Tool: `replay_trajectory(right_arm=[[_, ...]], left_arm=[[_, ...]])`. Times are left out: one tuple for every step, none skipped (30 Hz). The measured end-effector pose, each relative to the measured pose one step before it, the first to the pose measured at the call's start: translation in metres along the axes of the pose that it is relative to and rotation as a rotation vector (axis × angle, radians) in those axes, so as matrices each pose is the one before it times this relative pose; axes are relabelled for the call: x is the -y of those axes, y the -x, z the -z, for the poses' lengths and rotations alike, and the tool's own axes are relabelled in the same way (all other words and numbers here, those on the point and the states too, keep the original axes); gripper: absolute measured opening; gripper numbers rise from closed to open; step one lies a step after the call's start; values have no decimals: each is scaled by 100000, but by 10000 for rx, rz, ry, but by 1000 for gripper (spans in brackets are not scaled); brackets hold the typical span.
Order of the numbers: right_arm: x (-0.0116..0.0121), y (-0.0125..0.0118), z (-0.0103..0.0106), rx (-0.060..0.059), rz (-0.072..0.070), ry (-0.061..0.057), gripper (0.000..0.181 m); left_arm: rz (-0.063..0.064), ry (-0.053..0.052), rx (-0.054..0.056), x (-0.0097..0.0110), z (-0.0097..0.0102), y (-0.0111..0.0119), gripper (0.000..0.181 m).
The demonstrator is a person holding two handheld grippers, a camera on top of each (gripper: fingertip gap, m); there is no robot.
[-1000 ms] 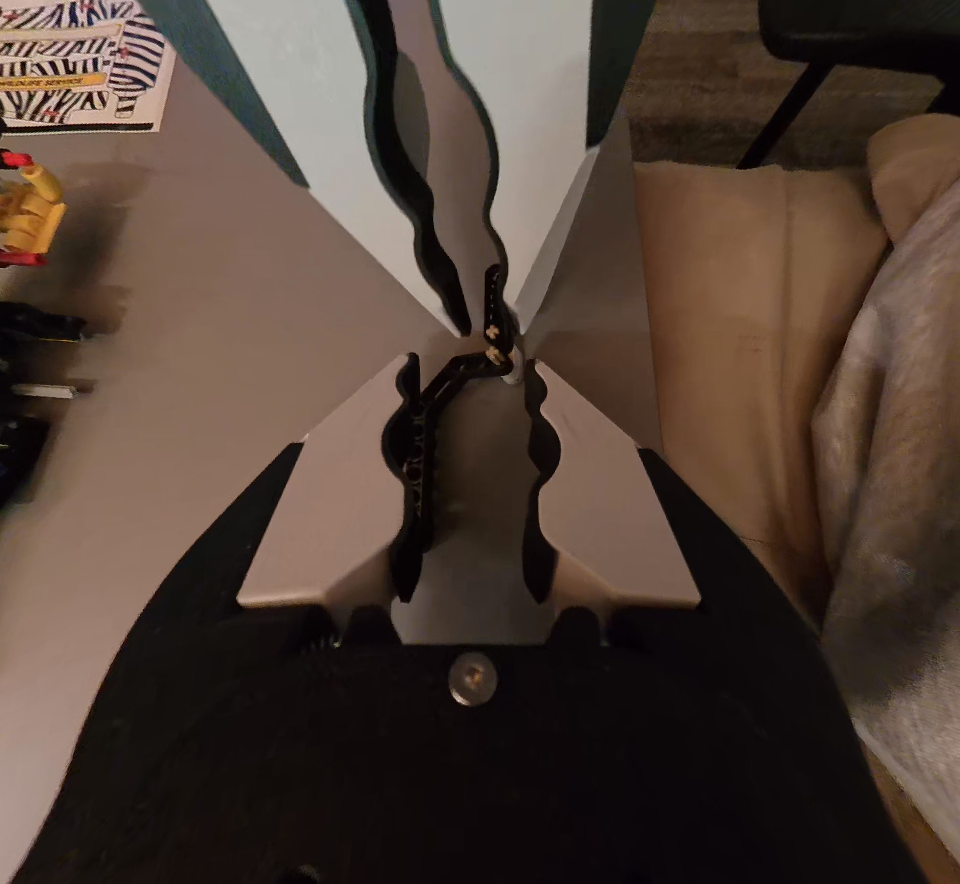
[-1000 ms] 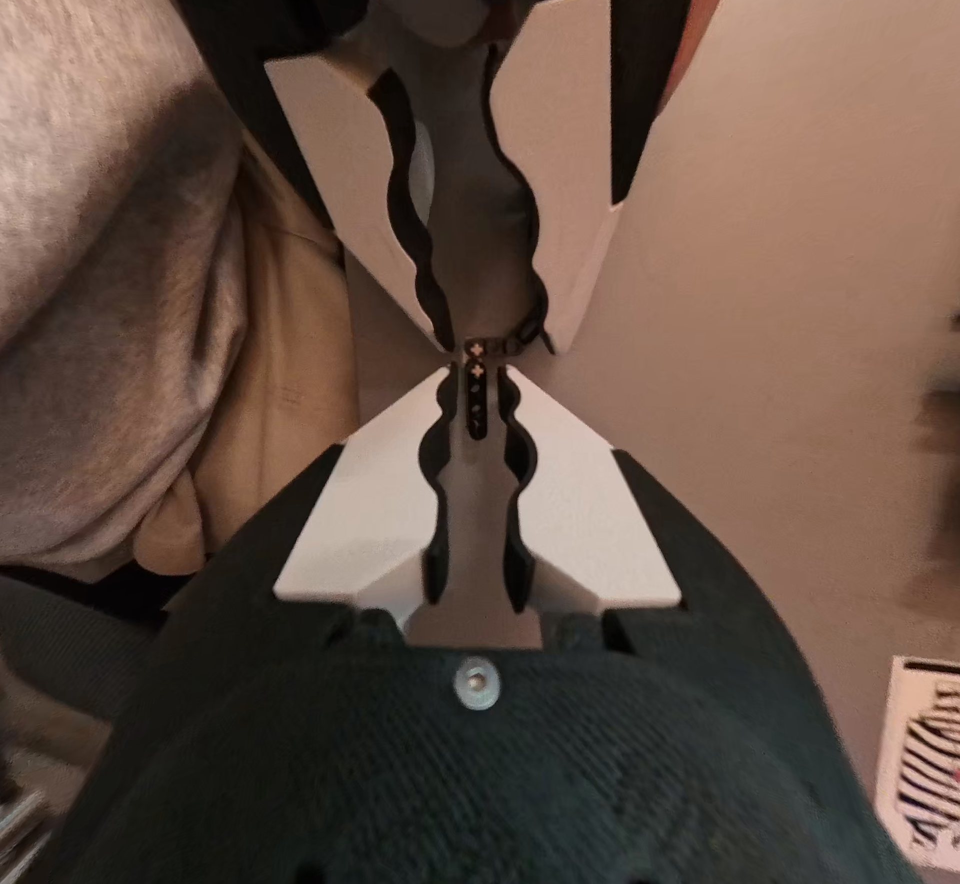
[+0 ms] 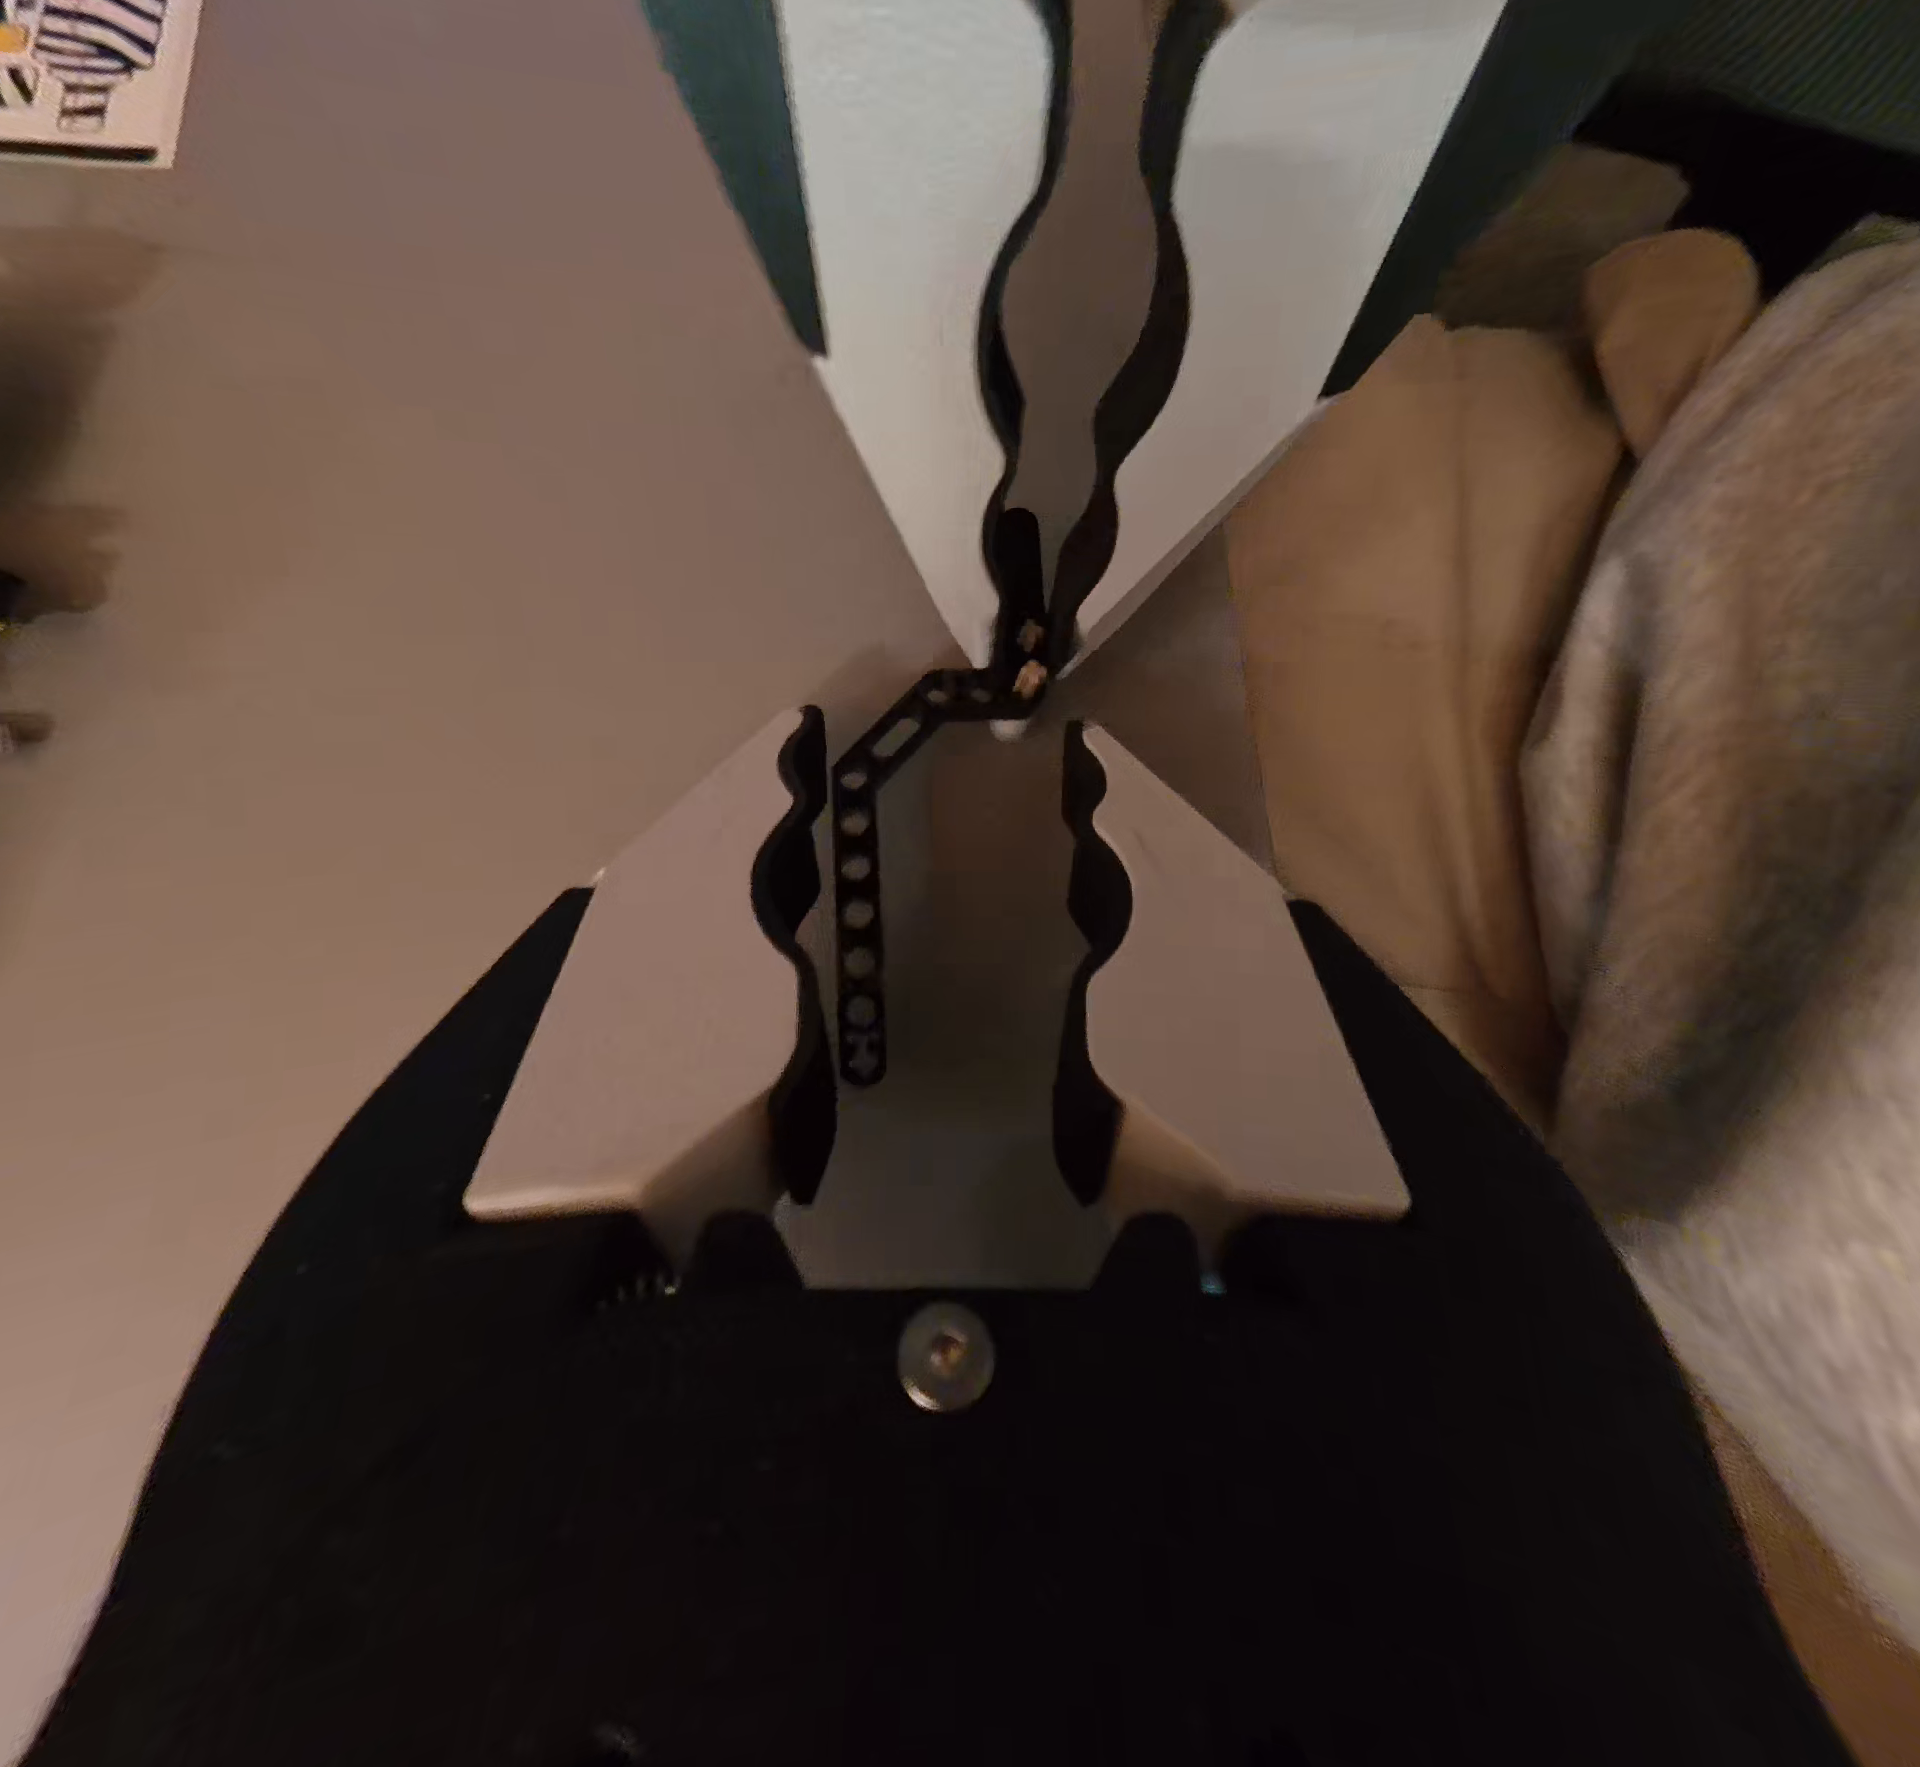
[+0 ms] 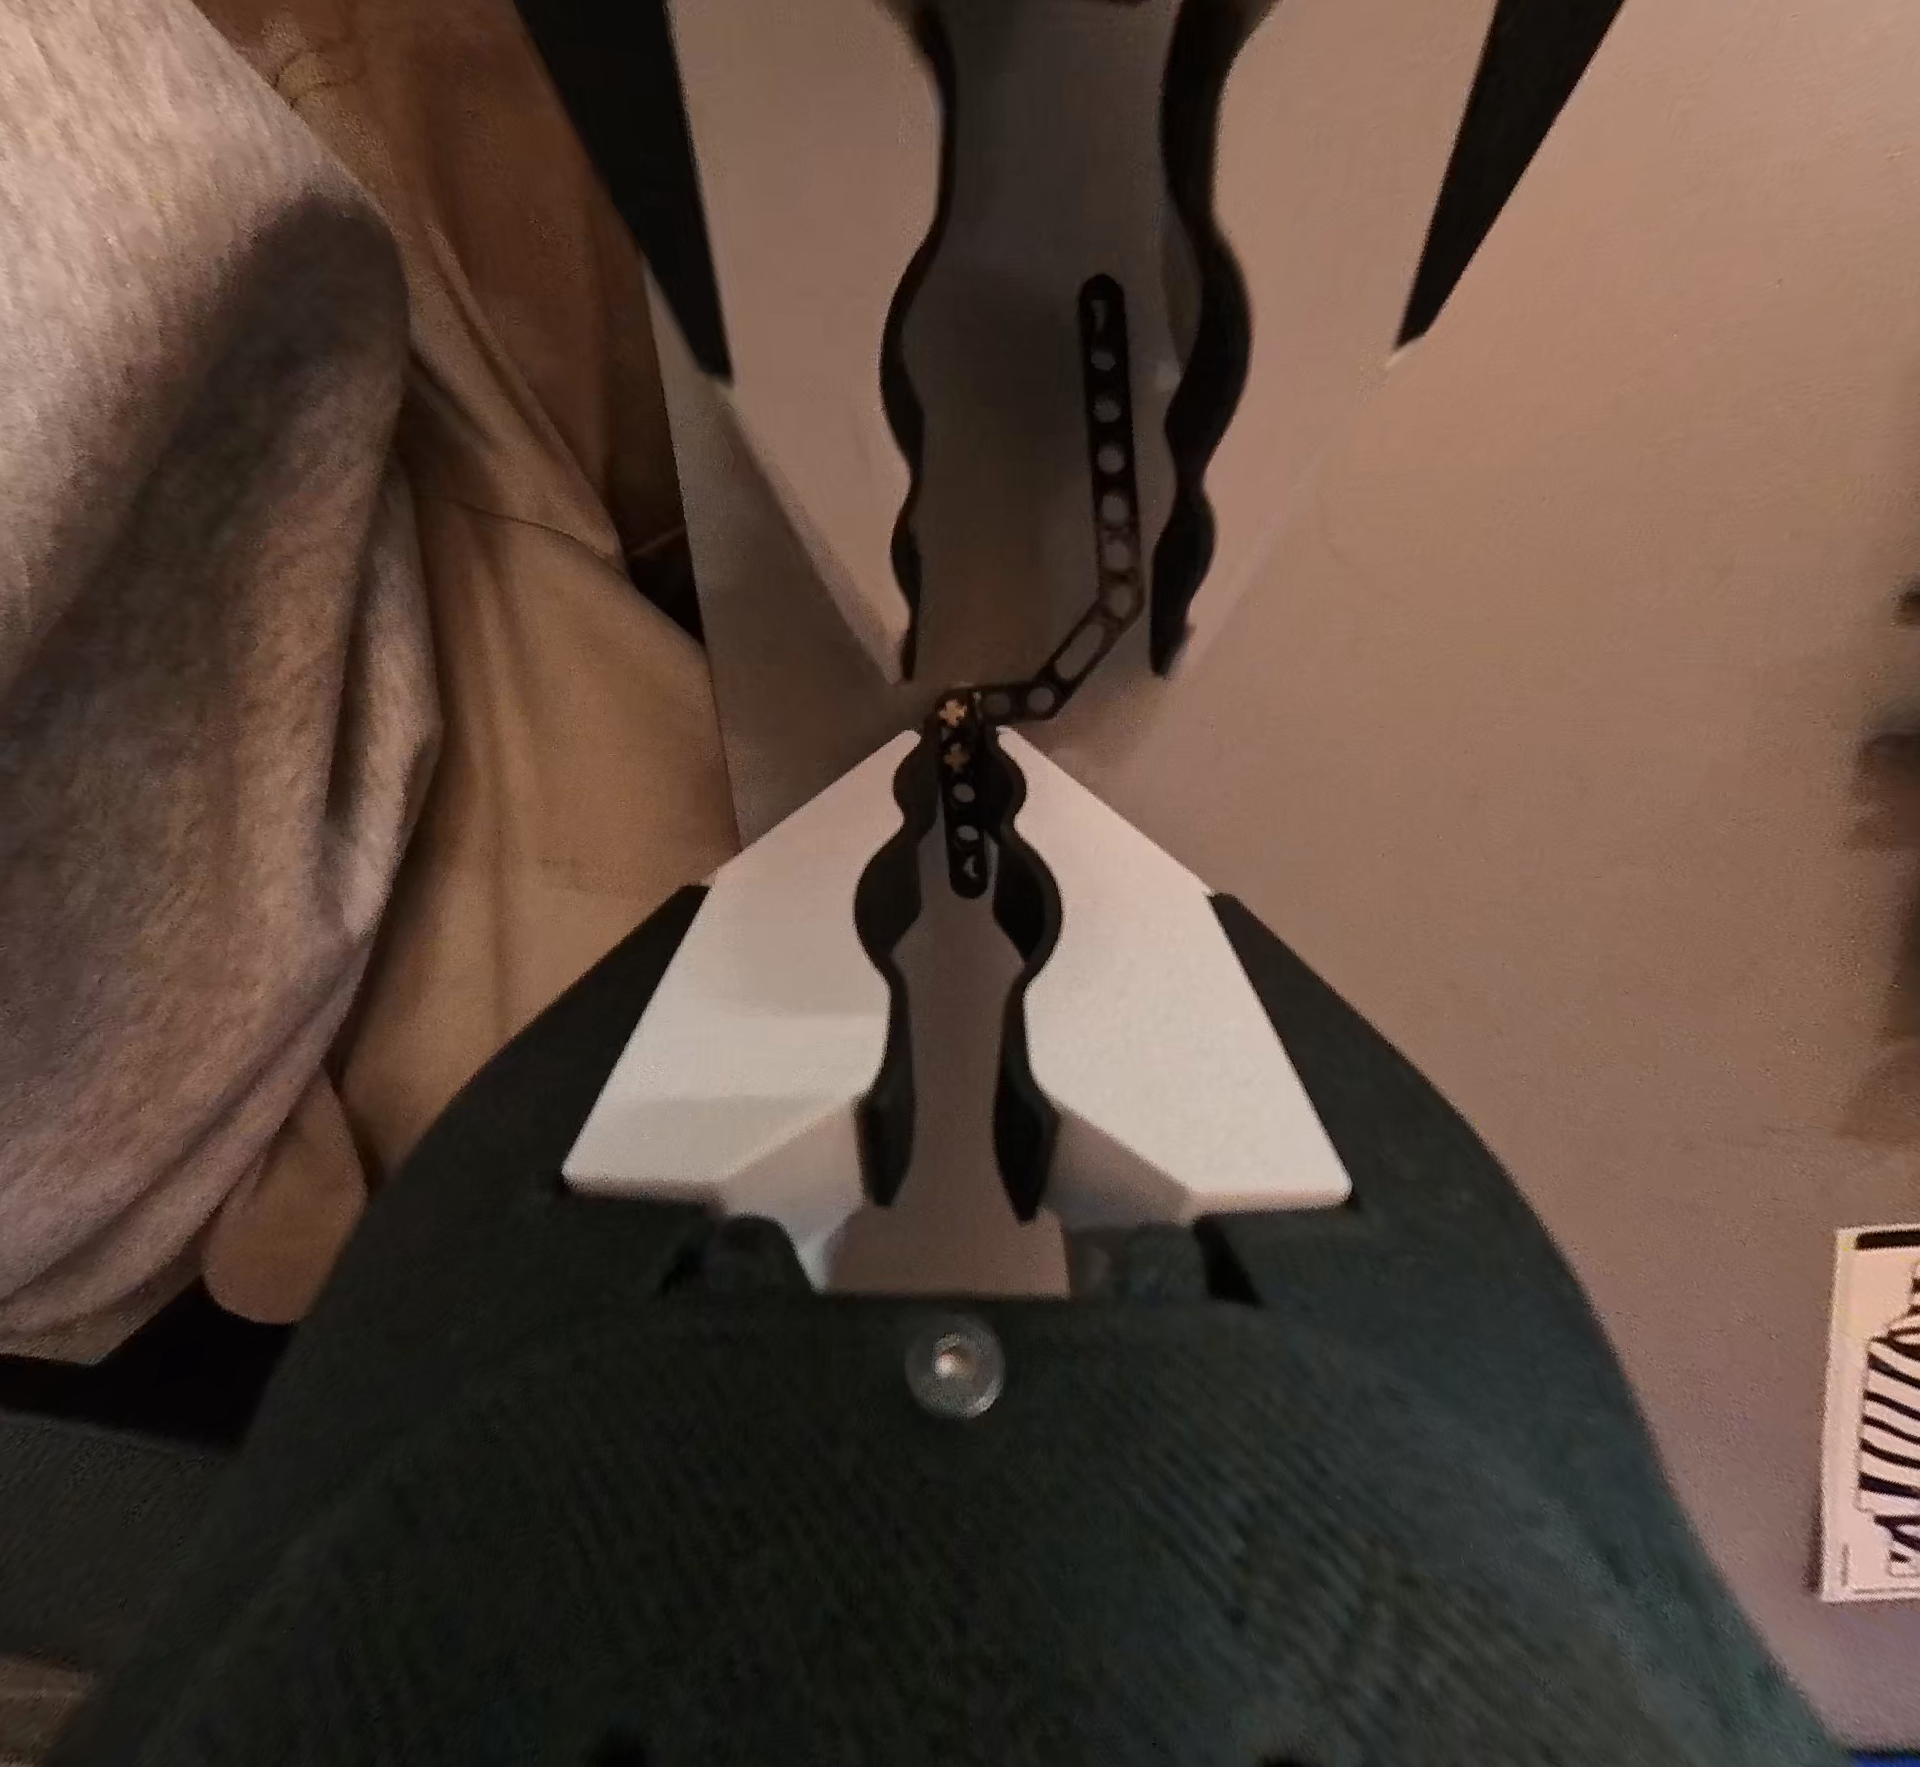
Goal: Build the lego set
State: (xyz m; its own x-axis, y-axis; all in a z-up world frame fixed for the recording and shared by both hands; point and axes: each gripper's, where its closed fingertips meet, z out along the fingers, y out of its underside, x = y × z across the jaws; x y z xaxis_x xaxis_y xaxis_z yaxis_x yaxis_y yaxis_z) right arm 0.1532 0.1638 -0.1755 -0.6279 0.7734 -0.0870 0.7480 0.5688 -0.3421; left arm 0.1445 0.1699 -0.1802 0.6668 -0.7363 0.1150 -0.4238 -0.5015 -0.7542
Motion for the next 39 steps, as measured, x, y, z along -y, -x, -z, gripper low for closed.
replay_trajectory(right_arm=[[-10,-2,-15,-29,8,-23,7],[-6,1,-16,-23,-15,-29,7],[-2,-7,-27,-28,-13,-25,7],[-7,1,-19,-34,44,-24,7],[-7,-4,-15,-35,33,-13,7],[3,3,-25,-23,-10,0,7],[1,-8,-30,-11,-18,15,7],[8,0,-32,-14,20,31,7],[20,-11,-26,-27,53,42,7],[25,-2,-30,-41,54,36,7],[26,-4,-33,-45,45,17,7],[26,-4,-44,-45,22,6,7],[34,-8,-36,-53,22,7,7],[20,-14,-42,-51,22,2,7],[42,-8,-53,-59,19,-15,7],[46,-23,-53,-71,57,-10,7],[41,-28,-51,-72,40,-15,7],[30,-24,-58,-47,13,-20,7],[28,-24,-39,-28,-14,-40,7],[36,-28,-36,-11,-42,-68,7],[-5,-26,-62,11,-46,-66,7],[-345,-16,-298,19,-72,107,8],[-877,31,-639,28,-57,373,12],[536,152,96,86,30,-549,10],[22,-79,-10,-8,-78,-194,9],[-171,-254,63,-66,-179,-54,10],[-32,-224,225,-38,-222,-165,14],[102,-133,390,20,-240,-258,17],[136,-198,503,-21,-272,-265,20],[140,-220,584,-49,-244,-258,25],[138,-348,668,-148,-201,-253,32],[172,-450,720,-243,-126,-272,34],[211,-577,781,-351,-71,-318,38],[256,-611,768,-389,-47,-335,41],[309,-676,760,-464,-23,-362,47],[421,-726,749,-559,47,-413,52],[583,-733,745,-657,154,-481,58],[653,-517,697,-598,295,-484,64],[547,-333,611,-544,422,-364,66]], left_arm=[[182,-82,-141,-122,362,191,46],[172,-93,-77,-73,333,267,46],[182,-111,-25,5,301,303,46],[155,-129,-131,82,221,87,47],[136,-122,-122,135,134,10,47],[91,-16,-31,10,13,58,47],[21,80,-4,-89,-76,19,47],[-41,146,28,-168,-151,-4,47],[-86,193,77,-222,-207,-5,47],[-126,212,85,-243,-222,-28,46],[-132,219,113,-251,-222,0,45],[-138,191,121,-216,-195,-7,44],[-142,13,133,14,-51,19,43],[-58,21,66,-24,-14,14,42],[17,1,24,-7,-3,50,41],[44,-12,-31,8,17,17,40],[48,-11,-25,7,18,22,39],[24,2,-7,-6,-1,17,36],[-9,13,38,-6,-8,40,33],[-34,28,45,-39,-22,20,27],[-19,26,96,-30,-27,88,22],[-8,2,20,-7,17,17,21],[9,13,-59,-13,-5,-60,16],[48,4,31,-7,3,81,15],[50,-10,-11,2,23,48,14],[55,-12,19,14,10,72,13],[65,-4,-1,4,5,59,12],[80,-9,15,4,15,100,11],[100,-20,-16,22,29,83,11],[134,-29,-71,28,33,54,10],[188,-43,-73,45,56,111,10],[245,-109,-46,113,116,203,10],[271,-209,-78,235,220,193,10],[331,-333,-148,376,359,180,10],[497,-451,-229,500,443,189,10],[713,-579,-472,651,496,-38,10],[921,-616,-730,733,491,-317,10],[1033,-545,-819,735,465,-432,9],[968,-506,-780,752,426,-506,9]])
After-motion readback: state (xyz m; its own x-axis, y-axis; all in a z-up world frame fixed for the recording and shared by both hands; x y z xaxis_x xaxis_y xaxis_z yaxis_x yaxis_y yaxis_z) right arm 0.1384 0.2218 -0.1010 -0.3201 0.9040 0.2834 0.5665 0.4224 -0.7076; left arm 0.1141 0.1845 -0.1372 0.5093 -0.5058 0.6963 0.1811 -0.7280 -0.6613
